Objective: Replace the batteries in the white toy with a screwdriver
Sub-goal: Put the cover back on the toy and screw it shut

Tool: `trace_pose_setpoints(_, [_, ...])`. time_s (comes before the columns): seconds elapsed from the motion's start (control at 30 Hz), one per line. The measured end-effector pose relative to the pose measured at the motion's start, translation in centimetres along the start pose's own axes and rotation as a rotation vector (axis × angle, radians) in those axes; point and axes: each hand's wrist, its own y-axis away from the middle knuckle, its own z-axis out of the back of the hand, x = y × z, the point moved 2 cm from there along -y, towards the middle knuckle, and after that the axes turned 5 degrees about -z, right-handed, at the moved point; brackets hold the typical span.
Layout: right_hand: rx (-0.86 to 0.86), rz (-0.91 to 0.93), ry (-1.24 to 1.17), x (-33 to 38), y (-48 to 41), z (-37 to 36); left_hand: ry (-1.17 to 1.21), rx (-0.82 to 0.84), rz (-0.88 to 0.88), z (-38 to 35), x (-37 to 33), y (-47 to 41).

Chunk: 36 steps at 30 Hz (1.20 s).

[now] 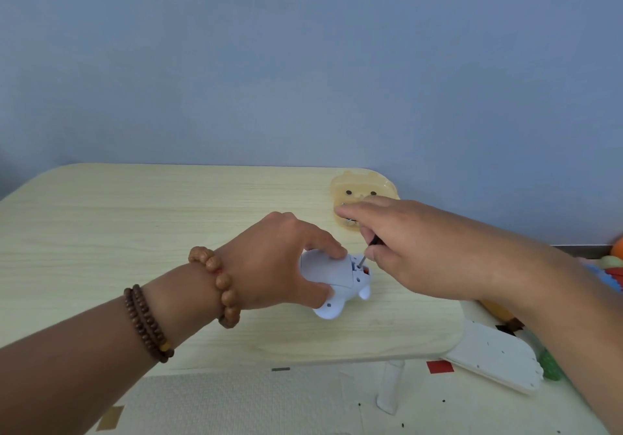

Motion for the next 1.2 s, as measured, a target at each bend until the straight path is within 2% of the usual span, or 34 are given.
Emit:
trace_pose_setpoints(0.2, [-0.088,-0.061,-0.02,-0.4,-0.1,-0.1,-0.012,-0.006,0.006,-0.1,0.1,0.0])
trace_pose_setpoints(0.4, [-0.031,-0.027,-0.071,-0.8,-0.2,-0.4,-0.022,0.003,-0.004,0.0,-0.2,-0.1])
trace_pose_setpoints(0.63, [-0.092,-0.042,-0.05,-0.9,-0.1,-0.3,-0.026,-0.009,0.004,0.0,-0.3,0.0])
trace_pose_setpoints(0.83, [-0.028,0.025,-0.042,-0.6,0.0,-0.5,-0.037,0.002,-0.01,-0.2,-0.5,0.0])
trace_pose_setpoints(1.03, [-0.092,-0.029,0.037,-0.5,0.1,0.0,-0.018,-0.005,-0.003,0.0,-0.3,0.1])
trace_pose_setpoints(1.13, [-0.065,-0.014,-0.016,-0.7,0.1,-0.2,-0.018,-0.002,-0.005,0.0,-0.4,0.1])
trace_pose_setpoints(1.2, [-0.058,0.011,0.042,-0.7,0.4,-0.2,-0.02,0.003,-0.004,-0.1,-0.4,0.1])
